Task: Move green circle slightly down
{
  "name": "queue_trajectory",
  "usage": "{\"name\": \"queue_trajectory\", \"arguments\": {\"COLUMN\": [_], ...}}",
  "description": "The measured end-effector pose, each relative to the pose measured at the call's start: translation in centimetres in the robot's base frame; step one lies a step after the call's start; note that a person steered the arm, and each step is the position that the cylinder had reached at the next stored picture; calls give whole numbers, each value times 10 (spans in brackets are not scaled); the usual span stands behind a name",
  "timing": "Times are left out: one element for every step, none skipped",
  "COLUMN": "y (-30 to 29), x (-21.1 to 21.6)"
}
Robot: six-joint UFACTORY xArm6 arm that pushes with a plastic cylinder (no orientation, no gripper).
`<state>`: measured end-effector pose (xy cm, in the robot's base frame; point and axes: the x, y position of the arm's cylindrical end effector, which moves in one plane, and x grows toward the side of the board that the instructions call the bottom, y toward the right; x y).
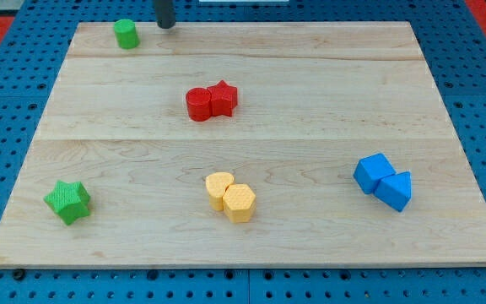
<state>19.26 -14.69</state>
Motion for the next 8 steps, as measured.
{"name": "queue_trajectory", "arguments": {"y": [-49,-40,-64,-82,-59,-62,-95,-115], "x": [4,25,27,27,41,49,48,57]}}
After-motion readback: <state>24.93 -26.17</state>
